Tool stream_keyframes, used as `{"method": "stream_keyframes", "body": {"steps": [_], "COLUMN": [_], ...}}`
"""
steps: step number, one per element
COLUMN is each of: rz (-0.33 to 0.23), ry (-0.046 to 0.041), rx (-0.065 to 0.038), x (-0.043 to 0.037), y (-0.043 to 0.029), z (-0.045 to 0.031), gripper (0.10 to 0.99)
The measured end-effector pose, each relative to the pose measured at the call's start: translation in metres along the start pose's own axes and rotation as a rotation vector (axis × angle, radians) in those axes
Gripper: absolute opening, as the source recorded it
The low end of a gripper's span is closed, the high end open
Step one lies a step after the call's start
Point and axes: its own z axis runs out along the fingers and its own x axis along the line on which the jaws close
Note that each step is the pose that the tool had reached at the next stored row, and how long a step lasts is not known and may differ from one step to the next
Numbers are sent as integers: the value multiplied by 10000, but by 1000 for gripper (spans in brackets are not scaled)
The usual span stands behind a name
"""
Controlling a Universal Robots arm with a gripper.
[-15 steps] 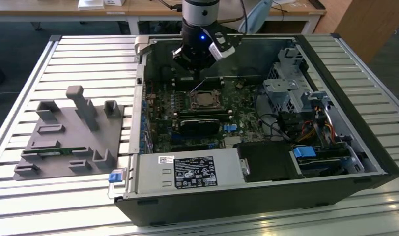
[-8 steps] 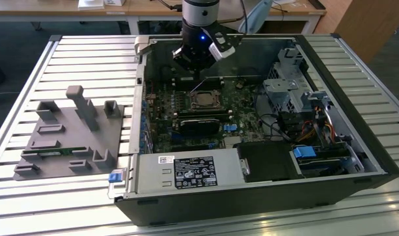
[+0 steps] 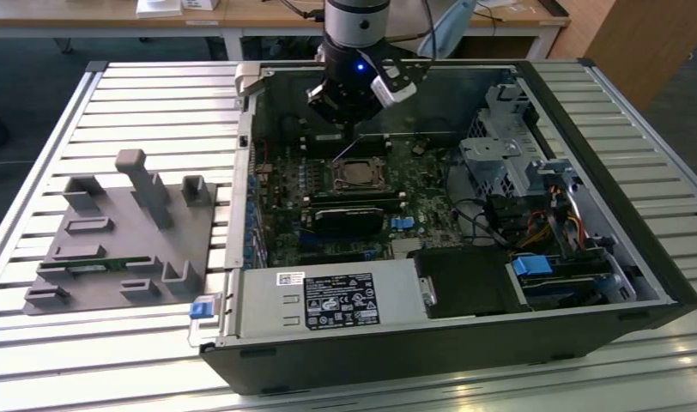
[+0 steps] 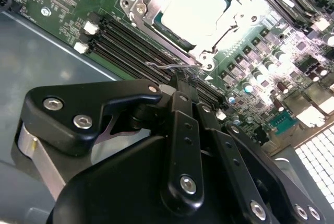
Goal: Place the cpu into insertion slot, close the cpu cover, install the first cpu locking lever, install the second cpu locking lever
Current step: 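Install the first cpu locking lever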
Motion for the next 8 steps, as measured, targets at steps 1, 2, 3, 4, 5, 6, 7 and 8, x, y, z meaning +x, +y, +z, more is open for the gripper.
{"method": "stream_keyframes", "body": {"steps": [1,2,3,4,5,6,7,8], "rz": [1,3,6,9,16,26,39,53], "ry": [0,1,1,0,-1,-1,-1,-3], "rx": [0,1,1,1,-1,0,2,2], "x": [-8,-16,-25,-32,-40,-47,-56,-64], "y": [0,0,1,2,2,3,3,3], "z": [2,3,5,8,10,12,14,16], "gripper": [106,106,106,106,106,106,106,106]}}
